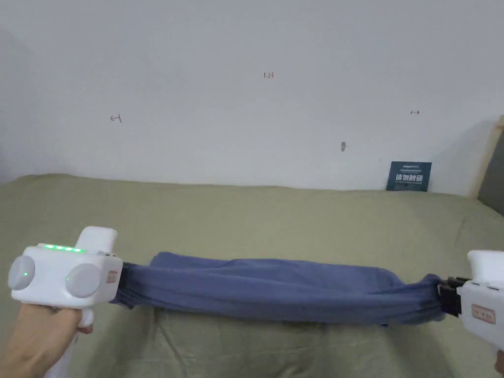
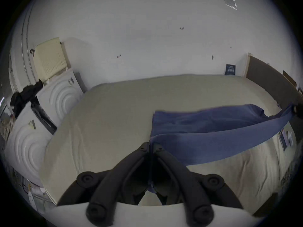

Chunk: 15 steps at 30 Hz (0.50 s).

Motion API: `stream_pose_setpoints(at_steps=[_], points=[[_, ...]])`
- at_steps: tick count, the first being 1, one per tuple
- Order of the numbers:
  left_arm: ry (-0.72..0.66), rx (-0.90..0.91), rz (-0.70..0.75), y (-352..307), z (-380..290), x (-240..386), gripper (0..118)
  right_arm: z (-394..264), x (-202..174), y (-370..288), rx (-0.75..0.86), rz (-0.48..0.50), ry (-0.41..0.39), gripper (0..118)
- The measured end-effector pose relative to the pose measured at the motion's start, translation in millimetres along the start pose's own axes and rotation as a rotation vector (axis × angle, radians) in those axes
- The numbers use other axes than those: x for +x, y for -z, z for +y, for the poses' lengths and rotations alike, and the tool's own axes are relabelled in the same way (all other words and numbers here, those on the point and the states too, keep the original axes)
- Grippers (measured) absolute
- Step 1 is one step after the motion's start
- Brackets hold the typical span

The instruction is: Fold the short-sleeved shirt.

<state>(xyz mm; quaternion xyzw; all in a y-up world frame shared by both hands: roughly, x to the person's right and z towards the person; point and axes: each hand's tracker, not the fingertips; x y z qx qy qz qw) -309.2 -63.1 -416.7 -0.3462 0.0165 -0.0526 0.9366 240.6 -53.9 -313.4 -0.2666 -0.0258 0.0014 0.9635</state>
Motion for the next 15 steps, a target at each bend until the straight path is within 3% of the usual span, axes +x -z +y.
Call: stream_pose_setpoints(at_steps=[8, 15], points=[[-0.023, -0.029, -0.067, -59.0, -122.6, -16.3, 3, -122.6, 10.4, -80.9, -0.084, 0.026, 0.048, 0], [-0.035, -0.085, -0.088, -95.0, -196.3, -24.7, 3, -177.6, 10.6, -125.1, -0.145, 0.048, 0.055, 0]])
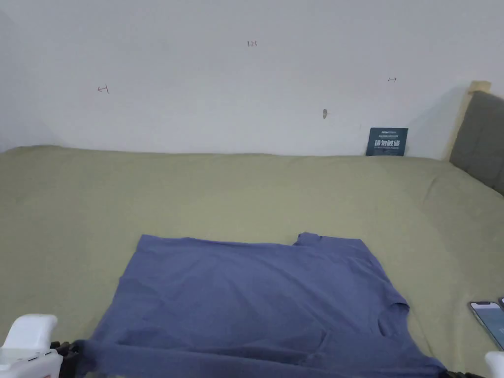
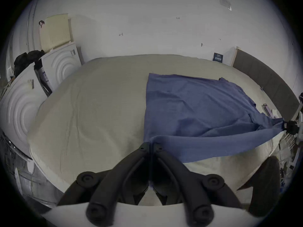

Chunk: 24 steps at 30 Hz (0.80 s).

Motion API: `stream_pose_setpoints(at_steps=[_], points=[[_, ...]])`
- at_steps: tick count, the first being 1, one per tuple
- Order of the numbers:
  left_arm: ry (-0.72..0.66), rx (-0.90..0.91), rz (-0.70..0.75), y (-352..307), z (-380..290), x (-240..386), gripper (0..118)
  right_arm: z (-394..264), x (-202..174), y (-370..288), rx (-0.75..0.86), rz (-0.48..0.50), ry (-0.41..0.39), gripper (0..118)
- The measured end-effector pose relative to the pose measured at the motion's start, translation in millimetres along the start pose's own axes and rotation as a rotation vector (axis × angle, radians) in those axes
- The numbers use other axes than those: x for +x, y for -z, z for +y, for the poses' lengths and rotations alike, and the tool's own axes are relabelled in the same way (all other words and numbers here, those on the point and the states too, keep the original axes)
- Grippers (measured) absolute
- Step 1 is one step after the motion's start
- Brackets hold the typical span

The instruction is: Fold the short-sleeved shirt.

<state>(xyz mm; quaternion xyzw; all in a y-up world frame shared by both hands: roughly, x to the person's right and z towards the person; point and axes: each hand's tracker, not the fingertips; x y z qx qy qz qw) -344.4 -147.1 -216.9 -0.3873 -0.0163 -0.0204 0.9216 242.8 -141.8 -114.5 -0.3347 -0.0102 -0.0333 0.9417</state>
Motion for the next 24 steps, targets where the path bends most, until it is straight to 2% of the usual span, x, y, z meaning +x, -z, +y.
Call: stream_pose_setpoints(at_steps=[11, 12, 14, 15, 16, 17, 18, 19, 21, 24], points=[[-0.048, -0.058, -0.019, 10.4, -24.7, 1.4, 4, -16.0, -2.3, 28.6, -0.077, -0.007, 0.004, 0], [-0.049, -0.058, -0.016, 11.5, -25.0, 1.3, 5, -16.7, -2.5, 31.0, -0.082, -0.007, 0.007, 0], [-0.058, -0.075, -0.033, 15.4, -26.4, -1.2, 17, -17.5, -2.0, 37.3, -0.111, -0.002, 0.016, 0], [-0.064, -0.081, -0.037, 16.6, -27.4, -1.7, 17, -18.8, -0.9, 38.6, -0.12, -0.002, 0.024, 0], [-0.07, -0.089, -0.045, 17.6, -28.4, -2.2, 39, -19.3, -0.6, 39.6, -0.13, -0.005, 0.035, 8], [-0.07, -0.097, -0.041, 20.1, -29.1, -2.3, 74, -19.4, -0.7, 41.0, -0.136, -0.011, 0.04, 32], [-0.073, -0.088, -0.038, 18.5, -32.1, -2.6, 100, -19.8, 0.0, 43.4, -0.148, -0.014, 0.046, 71], [-0.076, -0.079, -0.034, 16.9, -30.9, -2.7, 106, -24.7, 3.1, 41.1, -0.144, 0.001, 0.056, 117], [-0.102, -0.068, -0.034, 12.8, -27.9, -6.3, 106, -24.3, 6.3, 42.5, -0.115, -0.01, 0.058, 108], [-0.134, -0.049, -0.044, -5.6, -22.8, -6.0, 105, -12.3, 7.2, 22.5, -0.077, -0.034, 0.079, 109]])
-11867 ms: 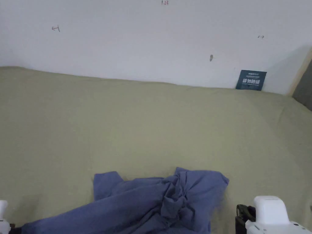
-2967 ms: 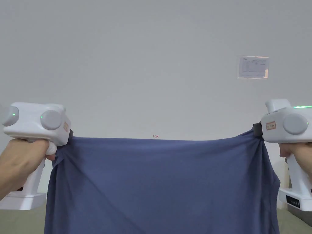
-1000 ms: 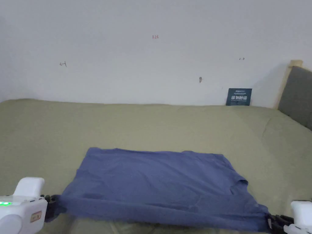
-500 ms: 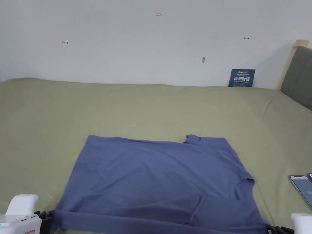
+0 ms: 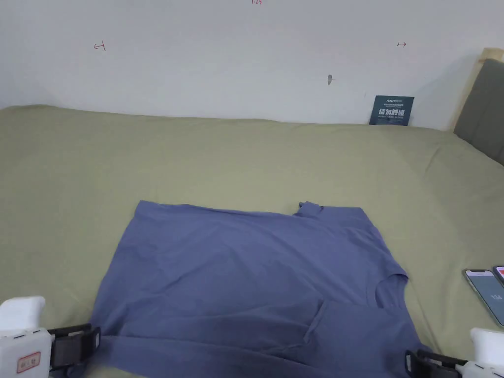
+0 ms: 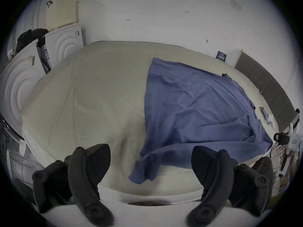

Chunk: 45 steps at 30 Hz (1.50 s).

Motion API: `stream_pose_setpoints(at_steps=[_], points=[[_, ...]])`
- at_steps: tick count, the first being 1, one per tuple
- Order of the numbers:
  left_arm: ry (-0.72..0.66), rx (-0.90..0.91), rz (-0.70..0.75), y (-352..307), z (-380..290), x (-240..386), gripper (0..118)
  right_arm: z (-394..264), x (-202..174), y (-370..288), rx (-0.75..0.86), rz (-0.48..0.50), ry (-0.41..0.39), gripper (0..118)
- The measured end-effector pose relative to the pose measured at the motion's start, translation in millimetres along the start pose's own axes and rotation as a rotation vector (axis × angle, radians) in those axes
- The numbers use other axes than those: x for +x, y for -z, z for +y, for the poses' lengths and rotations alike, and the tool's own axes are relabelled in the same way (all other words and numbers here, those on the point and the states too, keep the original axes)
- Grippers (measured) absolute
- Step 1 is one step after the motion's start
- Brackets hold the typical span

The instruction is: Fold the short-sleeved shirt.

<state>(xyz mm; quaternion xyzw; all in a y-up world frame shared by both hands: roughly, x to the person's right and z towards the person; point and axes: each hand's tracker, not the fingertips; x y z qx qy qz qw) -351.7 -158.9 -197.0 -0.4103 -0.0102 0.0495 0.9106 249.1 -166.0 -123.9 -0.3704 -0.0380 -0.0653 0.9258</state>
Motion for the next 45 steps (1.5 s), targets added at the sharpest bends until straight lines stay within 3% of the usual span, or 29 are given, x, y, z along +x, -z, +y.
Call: stream_pose_setpoints(at_steps=[1, 2, 3, 4, 5, 13, 14, 15, 16, 17, 18, 24, 25, 26, 27, 28, 31, 32, 33, 34, 35, 36, 40, 41, 42, 45], points=[[0.002, 0.017, 0.005, -5.7, 1.9, 0.0, 103, 2.0, 2.2, -5.7, 0.015, -0.001, 0.011, 106], [0.004, 0.026, 0.01, -16.1, 4.8, 3.9, 99, 3.7, 4.6, -12.7, 0.03, 0.005, 0.025, 97], [0.01, 0.049, 0.017, -23.8, 6.7, 5.7, 84, 5.7, 5.5, -12.9, 0.04, 0.008, 0.03, 75], [0.02, 0.073, 0.024, -28.1, 8.1, 5.6, 37, 6.5, 6.7, -15.7, 0.052, 0.0, 0.028, 27], [0.018, 0.077, 0.035, -30.1, 9.2, 5.9, 0, 6.4, 6.5, -17.7, 0.062, -0.016, 0.03, 0], [0.042, 0.019, 0.012, -31.8, 4.3, -2.7, 0, 4.5, -0.1, -17.9, 0.042, -0.011, -0.033, 0], [0.039, -0.004, -0.004, -19.6, 4.0, -9.7, 6, 3.8, -0.4, -16.5, 0.04, -0.009, -0.03, 0], [0.037, -0.026, -0.016, -15.5, 3.0, -11.6, 26, 4.2, -5.4, -21.5, 0.047, -0.014, -0.032, 0], [0.038, -0.05, -0.015, -9.7, 1.7, -13.0, 76, 3.3, -7.8, -21.1, 0.043, -0.013, -0.031, 0], [0.043, -0.073, -0.021, -2.6, 0.2, -13.7, 109, 2.5, -9.5, -20.4, 0.041, -0.012, -0.03, 0], [0.06, -0.101, -0.001, 8.3, -1.8, -11.3, 114, 1.7, -11.5, -19.6, 0.038, -0.01, -0.03, 0], [0.059, -0.145, 0.046, 41.4, 0.3, -10.2, 112, -2.4, -3.7, -7.6, -0.001, 0.001, -0.035, 0], [0.054, -0.147, 0.038, 41.0, 0.6, -10.4, 101, -2.9, -2.5, -6.7, -0.008, 0.001, -0.033, 0], [0.051, -0.141, 0.022, 37.9, 1.1, -5.9, 72, -3.3, -1.4, -6.2, -0.015, 0.003, -0.029, 0], [0.032, -0.134, -0.011, 39.3, 0.2, -1.9, 21, -5.4, -0.7, -5.4, -0.02, 0.006, -0.026, 0], [0.046, -0.136, 0.013, 36.3, 0.4, 0.4, 2, -6.8, -0.1, -5.0, -0.02, 0.007, -0.026, 0], [0.078, -0.139, 0.016, 24.4, 3.7, 15.5, 2, -9.6, 0.9, -4.2, -0.028, 0.017, -0.033, 0], [0.074, -0.14, 0.015, 22.1, 5.8, 15.7, 2, -10.2, 1.7, -3.4, -0.034, 0.021, -0.033, 5], [0.062, -0.136, 0.013, 19.4, 7.5, 15.4, 2, -10.2, 3.0, -1.1, -0.049, 0.035, -0.034, 27], [0.052, -0.132, 0.012, 23.1, 5.5, 17.1, 2, -10.6, 4.0, 4.8, -0.1, 0.057, -0.033, 79], [0.043, -0.133, 0.01, 22.9, 6.2, 17.8, 2, -12.1, 2.4, 9.6, -0.135, 0.067, -0.031, 108], [0.036, -0.134, 0.008, 21.4, 7.1, 18.7, 2, -13.2, 2.0, 11.2, -0.116, 0.072, -0.033, 112], [0.033, -0.135, 0.013, 26.1, 5.2, 19.7, 2, -20.0, -2.4, 29.8, -0.224, 0.023, -0.078, 98], [0.034, -0.136, 0.015, 26.0, 5.3, 21.1, 2, -20.9, -1.0, 34.2, -0.245, 0.026, -0.077, 90], [0.033, -0.138, 0.017, 28.4, 4.0, 19.7, 2, -20.9, 0.8, 37.4, -0.257, 0.031, -0.07, 74], [0.026, -0.14, 0.02, 28.8, 3.9, 21.2, 2, -20.4, 6.6, 39.1, -0.248, 0.06, -0.042, 4]])
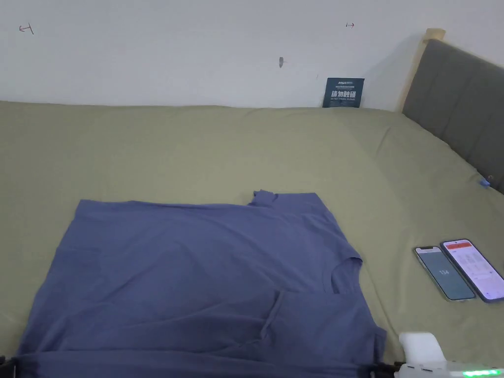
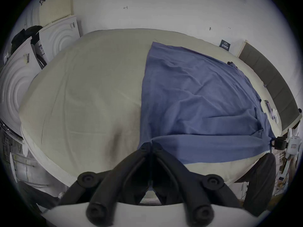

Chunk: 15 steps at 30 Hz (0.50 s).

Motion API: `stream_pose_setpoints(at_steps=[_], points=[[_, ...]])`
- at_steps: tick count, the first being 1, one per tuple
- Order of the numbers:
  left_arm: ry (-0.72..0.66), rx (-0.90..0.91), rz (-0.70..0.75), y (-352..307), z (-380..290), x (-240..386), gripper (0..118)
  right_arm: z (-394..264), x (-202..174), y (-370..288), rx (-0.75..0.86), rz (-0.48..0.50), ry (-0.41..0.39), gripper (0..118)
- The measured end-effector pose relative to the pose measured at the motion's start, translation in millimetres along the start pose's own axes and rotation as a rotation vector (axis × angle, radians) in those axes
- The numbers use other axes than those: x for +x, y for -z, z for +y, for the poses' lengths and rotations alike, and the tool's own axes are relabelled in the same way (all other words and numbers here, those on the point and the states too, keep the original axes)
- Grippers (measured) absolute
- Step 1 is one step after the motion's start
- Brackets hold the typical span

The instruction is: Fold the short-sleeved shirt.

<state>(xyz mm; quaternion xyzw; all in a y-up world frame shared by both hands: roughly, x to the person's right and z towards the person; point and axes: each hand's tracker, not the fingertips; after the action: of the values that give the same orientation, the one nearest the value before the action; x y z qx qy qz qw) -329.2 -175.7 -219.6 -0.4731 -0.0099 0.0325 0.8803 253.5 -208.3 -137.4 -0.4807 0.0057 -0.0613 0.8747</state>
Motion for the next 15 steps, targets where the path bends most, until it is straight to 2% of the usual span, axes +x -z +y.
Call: stream_pose_setpoints(at_steps=[8, 12, 15], points=[[0.006, 0.029, -0.024, -11.7, 21.0, -5.6, 2, 31.7, -1.9, -34.3, 0.113, 0.02, 0.018, 4], [-0.01, 0.064, -0.061, -17.5, 53.4, -11.2, 2, 67.7, -7.2, -45.3, 0.166, 0.026, 0.012, 4], [0.029, 0.083, -0.05, -12.4, 85.5, -9.3, 2, 100.5, -8.7, -37.3, 0.188, 0.017, -0.002, 4]])
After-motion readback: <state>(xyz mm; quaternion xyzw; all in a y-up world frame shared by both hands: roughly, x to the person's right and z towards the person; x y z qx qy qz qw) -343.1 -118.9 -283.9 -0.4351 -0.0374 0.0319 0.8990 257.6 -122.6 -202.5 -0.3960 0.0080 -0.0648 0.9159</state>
